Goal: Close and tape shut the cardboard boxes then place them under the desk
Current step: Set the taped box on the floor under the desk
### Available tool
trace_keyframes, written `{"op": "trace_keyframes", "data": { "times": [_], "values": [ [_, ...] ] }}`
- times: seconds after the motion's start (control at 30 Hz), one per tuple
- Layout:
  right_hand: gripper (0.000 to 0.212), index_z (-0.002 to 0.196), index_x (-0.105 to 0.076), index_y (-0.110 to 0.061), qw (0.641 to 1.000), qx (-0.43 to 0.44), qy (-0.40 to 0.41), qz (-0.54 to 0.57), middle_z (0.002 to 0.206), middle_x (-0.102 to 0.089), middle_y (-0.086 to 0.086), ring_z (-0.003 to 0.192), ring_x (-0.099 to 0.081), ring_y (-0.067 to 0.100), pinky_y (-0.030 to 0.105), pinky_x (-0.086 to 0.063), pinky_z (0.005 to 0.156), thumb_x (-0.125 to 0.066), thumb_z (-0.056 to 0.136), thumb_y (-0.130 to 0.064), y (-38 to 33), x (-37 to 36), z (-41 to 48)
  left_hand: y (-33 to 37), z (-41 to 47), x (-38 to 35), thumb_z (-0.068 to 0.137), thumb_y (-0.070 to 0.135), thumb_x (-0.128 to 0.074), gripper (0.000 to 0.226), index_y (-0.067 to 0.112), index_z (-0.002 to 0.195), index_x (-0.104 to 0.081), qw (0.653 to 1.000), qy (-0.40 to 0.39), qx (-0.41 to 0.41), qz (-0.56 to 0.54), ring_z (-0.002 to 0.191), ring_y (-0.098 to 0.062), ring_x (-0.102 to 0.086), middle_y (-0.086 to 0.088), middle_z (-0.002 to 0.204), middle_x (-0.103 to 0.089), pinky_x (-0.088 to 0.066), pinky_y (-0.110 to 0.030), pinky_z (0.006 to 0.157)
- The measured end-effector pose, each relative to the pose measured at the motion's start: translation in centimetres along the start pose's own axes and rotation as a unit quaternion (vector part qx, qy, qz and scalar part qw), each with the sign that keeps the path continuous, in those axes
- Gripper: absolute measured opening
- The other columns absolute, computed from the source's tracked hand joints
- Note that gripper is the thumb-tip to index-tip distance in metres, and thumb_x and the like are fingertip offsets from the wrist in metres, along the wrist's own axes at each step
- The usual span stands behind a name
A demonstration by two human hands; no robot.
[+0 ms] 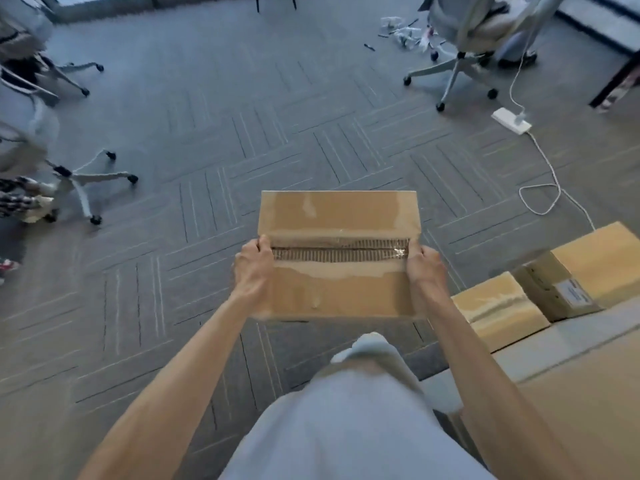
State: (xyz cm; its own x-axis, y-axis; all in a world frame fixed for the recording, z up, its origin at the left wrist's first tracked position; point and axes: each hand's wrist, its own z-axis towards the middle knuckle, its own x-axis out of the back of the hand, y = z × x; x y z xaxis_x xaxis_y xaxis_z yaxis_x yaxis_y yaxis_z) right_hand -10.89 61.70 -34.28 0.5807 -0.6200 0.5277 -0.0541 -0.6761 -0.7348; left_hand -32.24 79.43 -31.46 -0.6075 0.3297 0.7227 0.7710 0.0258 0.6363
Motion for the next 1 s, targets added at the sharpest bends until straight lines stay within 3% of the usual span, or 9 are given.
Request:
{"op": "trace_keyframes", "data": {
  "times": [0.2,0.4,0.53,0.7,0.83,1.0],
  "values": [
    [0.051,0.088,-0.063,-0.015,0.994,-0.054,0.067,0.065,0.092,-0.065,0.005,0.088,-0.059,0.025,0.042,-0.048,0.085,-0.031,0.099,-0.054,-4.8,3.4,9.7,10.4,10.0,-5.7,0.097,0.048,-0.041,0.042,0.011,0.093,-0.061,0.995,-0.081,-0.056,0.019,0.078,-0.023,-0.059,-0.006,0.088,-0.064,-0.04,-0.034,0.063],
    [0.054,0.09,-0.065,-0.014,0.979,-0.114,0.14,0.091,0.095,-0.068,0.005,0.09,-0.062,0.025,0.043,-0.049,0.08,-0.039,0.094,-0.061,-6.8,6.7,17.5,19.4,19.2,-13.8,0.095,0.048,-0.044,0.039,0.014,0.099,-0.062,0.975,-0.194,-0.101,0.02,0.091,-0.025,-0.059,-0.005,0.097,-0.065,-0.044,-0.035,0.077],
    [0.074,0.106,-0.066,-0.009,0.954,-0.194,0.202,0.11,0.109,-0.067,0.009,0.102,-0.061,0.03,0.048,-0.049,0.091,-0.041,0.084,-0.074,-7.0,8.6,22.5,27.0,25.3,-20.3,0.095,0.047,-0.045,0.038,0.014,0.104,-0.062,0.945,-0.275,-0.173,0.049,0.093,-0.025,-0.061,-0.007,0.102,-0.067,-0.048,-0.037,0.083],
    [0.06,0.114,-0.064,-0.01,0.901,-0.256,0.302,0.177,0.112,-0.061,0.002,0.102,-0.053,0.023,0.038,-0.042,0.088,-0.042,0.094,-0.063,-7.7,11.2,24.6,37.9,28.5,-27.4,0.094,0.046,-0.045,0.04,0.015,0.114,-0.058,0.875,-0.389,-0.269,0.105,0.1,-0.027,-0.06,-0.006,0.109,-0.066,-0.048,-0.04,0.092],
    [0.067,0.12,-0.064,-0.015,0.831,-0.315,0.386,0.246,0.117,-0.064,0.002,0.108,-0.057,0.024,0.042,-0.048,0.093,-0.044,0.088,-0.07,-6.4,11.8,24.1,45.1,26.9,-33.4,0.09,0.051,-0.044,0.042,0.018,0.112,-0.058,0.794,-0.462,-0.36,0.164,0.101,-0.029,-0.059,-0.006,0.108,-0.064,-0.048,-0.043,0.09],
    [0.052,0.105,-0.067,-0.014,0.73,-0.384,0.47,0.314,0.107,-0.066,0.007,0.099,-0.059,0.026,0.037,-0.048,0.082,-0.05,0.091,-0.061,-3.1,12.3,23.6,50.7,21.0,-40.8,0.091,0.044,-0.046,0.039,0.016,0.116,-0.058,0.687,-0.514,-0.455,0.238,0.102,-0.029,-0.058,-0.006,0.109,-0.065,-0.047,-0.04,0.089]
  ]
}}
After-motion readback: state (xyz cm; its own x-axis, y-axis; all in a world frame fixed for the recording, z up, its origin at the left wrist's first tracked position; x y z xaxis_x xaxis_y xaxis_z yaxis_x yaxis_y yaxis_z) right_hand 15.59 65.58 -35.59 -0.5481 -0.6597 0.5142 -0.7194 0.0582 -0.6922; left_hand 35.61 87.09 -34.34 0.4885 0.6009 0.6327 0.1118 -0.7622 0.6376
